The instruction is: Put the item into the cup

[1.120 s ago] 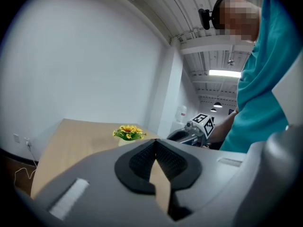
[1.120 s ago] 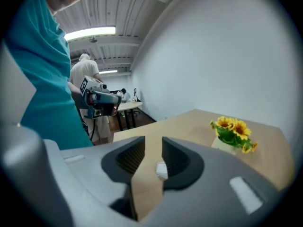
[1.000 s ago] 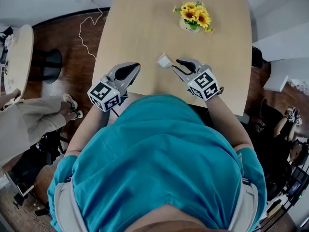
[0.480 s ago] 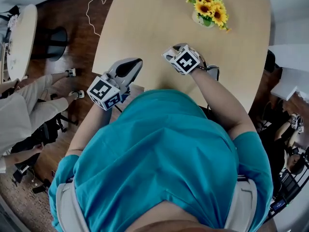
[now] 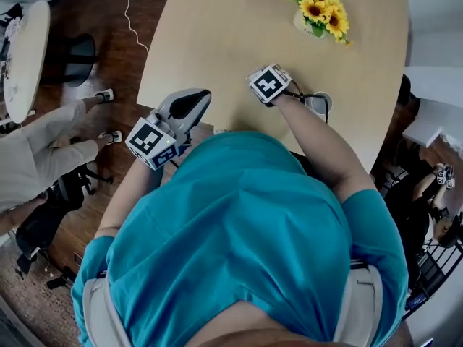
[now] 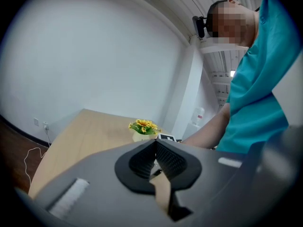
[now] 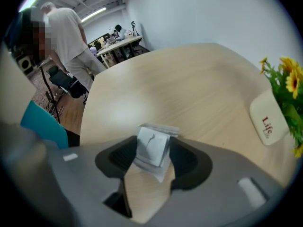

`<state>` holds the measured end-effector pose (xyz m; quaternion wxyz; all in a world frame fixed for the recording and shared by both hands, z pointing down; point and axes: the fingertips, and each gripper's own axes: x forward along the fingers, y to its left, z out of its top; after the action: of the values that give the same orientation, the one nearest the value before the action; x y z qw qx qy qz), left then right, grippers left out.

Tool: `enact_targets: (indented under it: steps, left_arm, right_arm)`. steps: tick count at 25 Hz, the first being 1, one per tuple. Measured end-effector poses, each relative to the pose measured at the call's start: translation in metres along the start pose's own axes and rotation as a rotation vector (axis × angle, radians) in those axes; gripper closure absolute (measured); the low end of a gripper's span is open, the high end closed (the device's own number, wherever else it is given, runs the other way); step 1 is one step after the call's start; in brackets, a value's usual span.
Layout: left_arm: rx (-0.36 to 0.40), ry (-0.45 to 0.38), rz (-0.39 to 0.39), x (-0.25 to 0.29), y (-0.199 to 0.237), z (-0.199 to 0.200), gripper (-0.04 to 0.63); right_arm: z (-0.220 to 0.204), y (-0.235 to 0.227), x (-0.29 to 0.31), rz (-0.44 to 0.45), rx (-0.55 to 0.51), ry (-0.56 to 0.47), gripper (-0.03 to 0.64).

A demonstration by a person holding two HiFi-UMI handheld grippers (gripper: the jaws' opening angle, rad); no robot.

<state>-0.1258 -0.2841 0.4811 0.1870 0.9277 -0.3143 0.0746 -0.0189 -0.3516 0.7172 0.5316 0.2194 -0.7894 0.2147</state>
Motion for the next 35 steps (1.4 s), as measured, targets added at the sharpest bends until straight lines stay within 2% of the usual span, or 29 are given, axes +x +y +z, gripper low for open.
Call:
enact_targets:
  steps: [4,10,11,13,15,20,25,35]
  left_arm:
    - [-0.003,-0.004,0.010,-0.004,0.001,-0.001,0.591]
    - [0.006,-0.005,0.007,-0.005,-0.003,0.000,0.591]
    - [0.008,-0.006,0.006,-0.005,-0.004,-0.001,0.591]
    - [0.009,-0.007,0.005,-0.006,-0.005,-0.001,0.591]
    - [0.005,-0.008,0.002,-0.006,-0.006,-0.002,0.591]
    - [0.015,-0.014,-0.002,-0.005,-0.008,0.001,0.591]
    - [0.014,-0.021,-0.012,-0.003,-0.012,0.003,0.591]
    - [0.021,-0.023,-0.042,0.011,-0.018,0.007,0.591]
  right_arm:
    - [0.006,0.000,0.004,0.009,-0.016,-0.029,0.401]
    - [0.005,0.003,0.001,0.002,-0.038,-0.055,0.461]
    - [0.006,0.003,-0.001,-0.003,-0.042,-0.063,0.476]
    - [0.008,0.004,-0.005,-0.009,-0.044,-0.082,0.551]
    - [0.005,0.006,-0.008,-0.001,-0.032,-0.082,0.569]
    - [-0.009,0.009,-0.016,0.016,0.028,-0.076,0.574]
    - [-0.011,0.003,-0.042,0.016,0.074,-0.148,0.575]
    - [0.003,0.002,-0.119,0.054,0.135,-0.401,0.577]
